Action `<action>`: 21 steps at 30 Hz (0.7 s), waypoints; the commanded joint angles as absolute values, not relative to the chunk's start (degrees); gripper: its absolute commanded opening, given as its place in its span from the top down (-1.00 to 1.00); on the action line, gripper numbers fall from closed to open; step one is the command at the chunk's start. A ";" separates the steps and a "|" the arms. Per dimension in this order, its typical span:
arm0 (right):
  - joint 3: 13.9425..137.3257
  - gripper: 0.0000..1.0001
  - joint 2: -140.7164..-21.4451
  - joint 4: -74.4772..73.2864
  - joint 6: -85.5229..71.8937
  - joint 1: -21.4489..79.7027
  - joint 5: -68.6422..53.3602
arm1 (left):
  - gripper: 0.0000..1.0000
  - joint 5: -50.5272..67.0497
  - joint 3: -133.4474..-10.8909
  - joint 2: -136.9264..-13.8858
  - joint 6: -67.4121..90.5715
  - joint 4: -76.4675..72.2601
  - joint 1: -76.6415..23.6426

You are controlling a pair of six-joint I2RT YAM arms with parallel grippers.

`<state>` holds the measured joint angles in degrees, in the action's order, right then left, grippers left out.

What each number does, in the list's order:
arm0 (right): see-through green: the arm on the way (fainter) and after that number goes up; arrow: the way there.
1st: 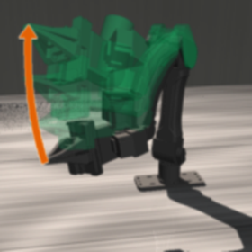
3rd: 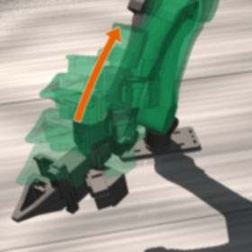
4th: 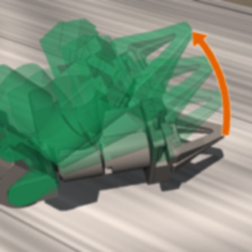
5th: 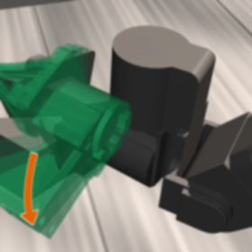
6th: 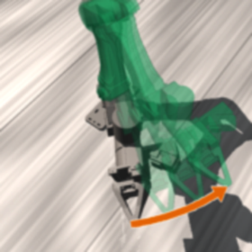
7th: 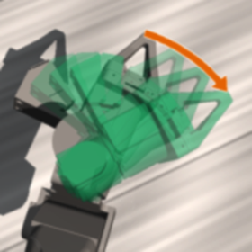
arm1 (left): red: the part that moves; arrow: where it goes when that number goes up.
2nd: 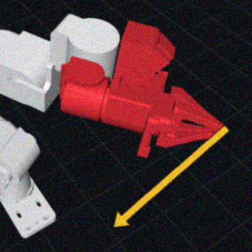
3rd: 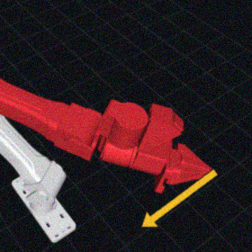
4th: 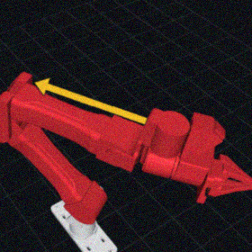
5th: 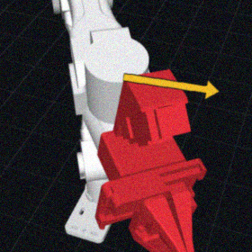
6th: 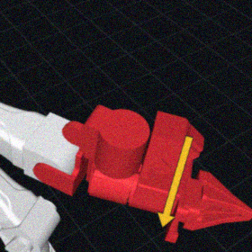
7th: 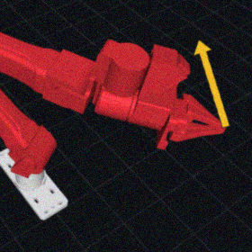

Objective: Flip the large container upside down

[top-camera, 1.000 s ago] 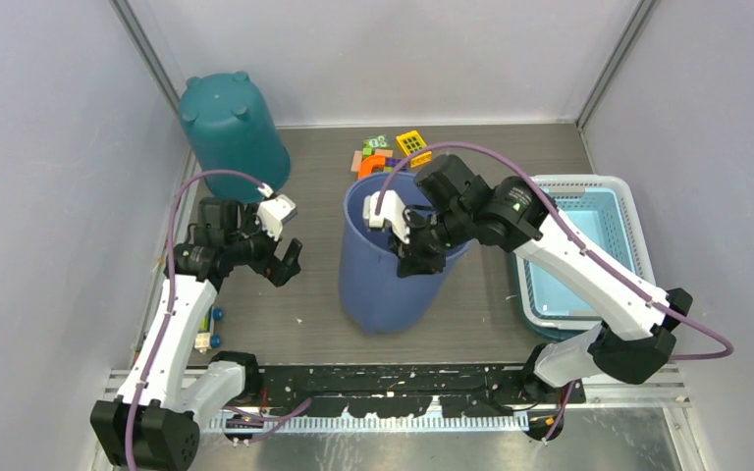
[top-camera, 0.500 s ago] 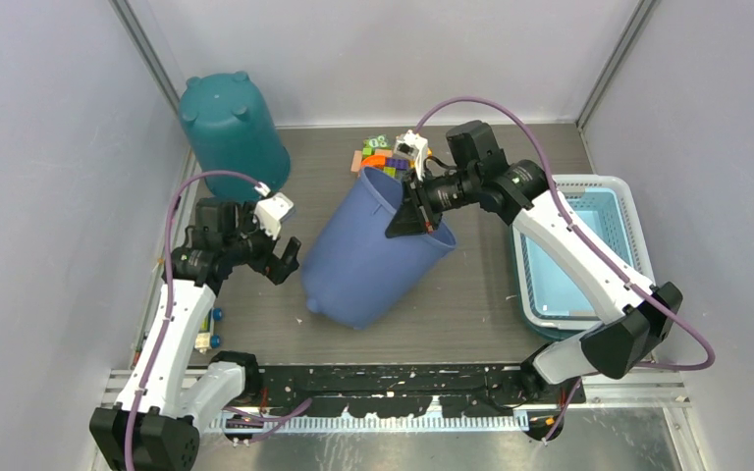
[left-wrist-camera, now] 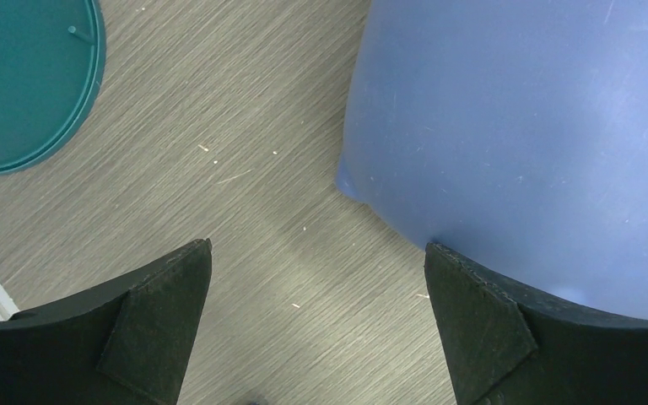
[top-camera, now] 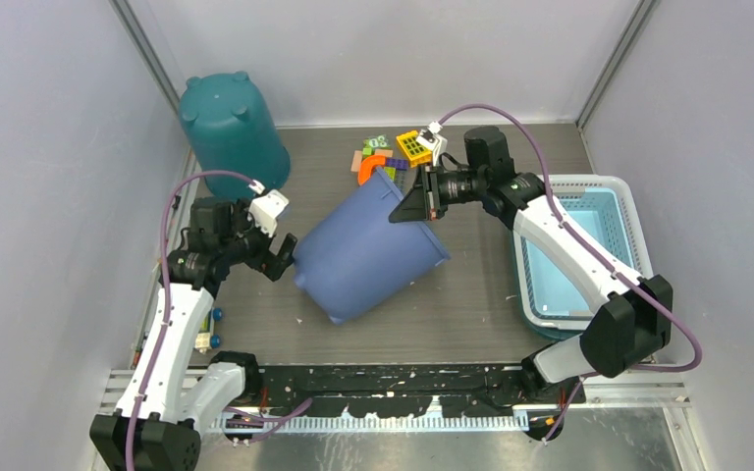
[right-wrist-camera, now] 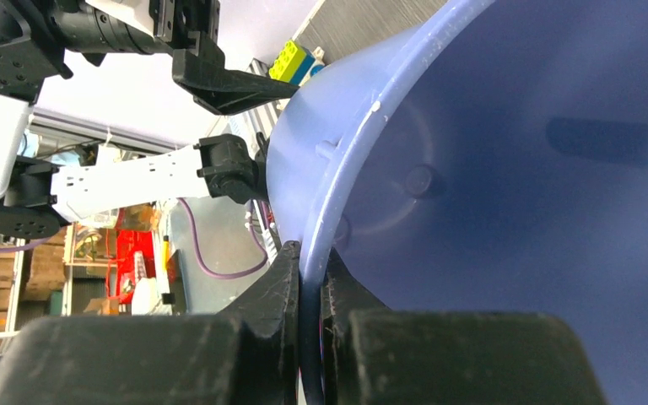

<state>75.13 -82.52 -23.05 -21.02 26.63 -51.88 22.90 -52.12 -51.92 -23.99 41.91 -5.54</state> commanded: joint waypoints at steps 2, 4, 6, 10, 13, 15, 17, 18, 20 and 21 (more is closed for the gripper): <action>72.92 0.93 -84.03 -18.50 -19.17 27.19 -50.47 | -0.99 24.26 -51.59 -51.38 -22.90 40.44 -5.67; 72.33 0.83 -84.29 -19.08 -17.70 27.18 -49.07 | -0.99 24.11 -51.59 -51.36 -22.84 40.39 -5.65; 71.39 0.73 -84.43 -19.01 -16.69 27.18 -47.68 | -0.99 23.79 -51.59 -51.24 -22.65 40.21 -5.64; 70.22 0.61 -85.37 -19.05 -15.67 27.05 -46.11 | -0.99 22.41 -51.55 -51.15 -21.97 39.32 -5.67; 69.60 0.54 -86.30 -18.74 -15.54 26.74 -45.68 | -0.99 20.75 -51.85 -51.15 -21.11 38.42 -5.63; 69.17 0.51 -86.85 -18.54 -15.53 26.40 -45.46 | -0.99 19.59 -52.52 -51.15 -20.59 38.07 -5.63; 68.77 0.48 -87.41 -18.24 -15.35 26.03 -44.99 | -0.99 18.41 -53.70 -51.11 -20.15 37.89 -5.62; 68.61 0.47 -87.57 -18.20 -15.07 25.89 -44.59 | -0.99 18.24 -54.16 -51.04 -19.98 38.03 -5.67; 68.56 0.44 -87.66 -18.78 -14.08 25.82 -43.25 | -0.99 18.71 -54.77 -50.87 -19.97 38.44 -5.63; 68.49 0.42 -87.63 -19.34 -13.28 25.79 -42.45 | -1.00 19.17 -54.84 -50.81 -19.96 38.68 -5.67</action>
